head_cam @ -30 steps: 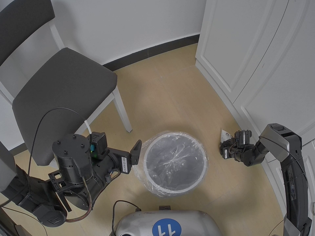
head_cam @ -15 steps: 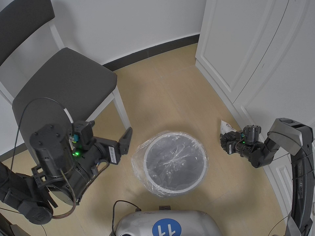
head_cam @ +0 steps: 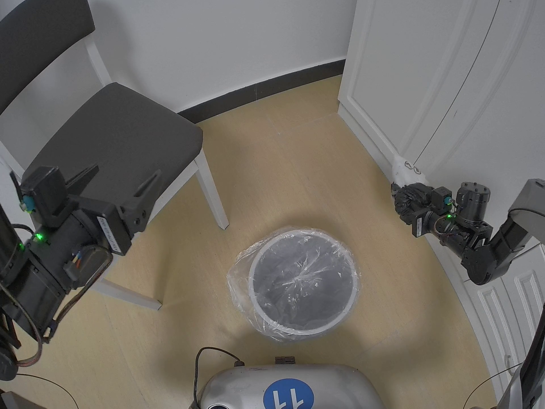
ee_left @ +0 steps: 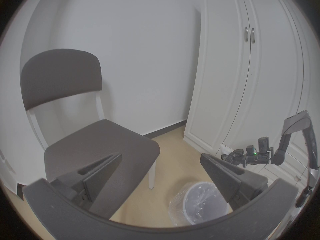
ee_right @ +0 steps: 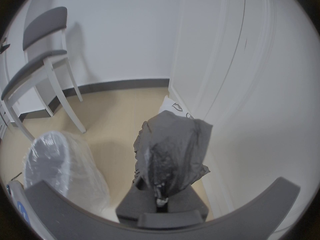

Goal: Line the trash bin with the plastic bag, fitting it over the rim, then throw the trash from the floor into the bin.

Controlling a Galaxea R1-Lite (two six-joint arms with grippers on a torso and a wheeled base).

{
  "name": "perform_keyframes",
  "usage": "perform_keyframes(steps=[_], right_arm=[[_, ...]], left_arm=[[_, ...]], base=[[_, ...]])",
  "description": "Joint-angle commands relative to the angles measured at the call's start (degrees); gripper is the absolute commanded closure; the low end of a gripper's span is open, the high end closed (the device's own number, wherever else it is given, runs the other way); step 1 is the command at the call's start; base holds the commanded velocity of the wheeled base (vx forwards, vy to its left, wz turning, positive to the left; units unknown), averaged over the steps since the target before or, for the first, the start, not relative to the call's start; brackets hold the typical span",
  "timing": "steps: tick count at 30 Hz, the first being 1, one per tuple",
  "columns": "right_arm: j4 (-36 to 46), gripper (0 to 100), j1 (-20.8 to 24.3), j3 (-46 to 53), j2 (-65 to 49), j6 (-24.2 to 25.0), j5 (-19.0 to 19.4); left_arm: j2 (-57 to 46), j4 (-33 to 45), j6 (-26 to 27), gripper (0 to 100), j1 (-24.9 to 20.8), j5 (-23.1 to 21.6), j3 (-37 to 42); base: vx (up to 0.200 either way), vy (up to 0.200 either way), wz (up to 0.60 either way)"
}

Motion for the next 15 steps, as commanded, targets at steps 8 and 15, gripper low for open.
perform_keyframes(steps=[8,15], right_arm=[[-6.98,100,6.1,9.65,-15.58,-0.28,-0.34],[-11.03,100,12.69,9.39,-16.02,-0.28,-6.31]], left_arm=[[-9.46,2.09,4.19,0,0.94,-0.21,-0.36],[-18.42,2.7,13.33,0,0.94,-0.03,0.35]], base=[[0.0,0.0,0.0],[0.0,0.0,0.0]])
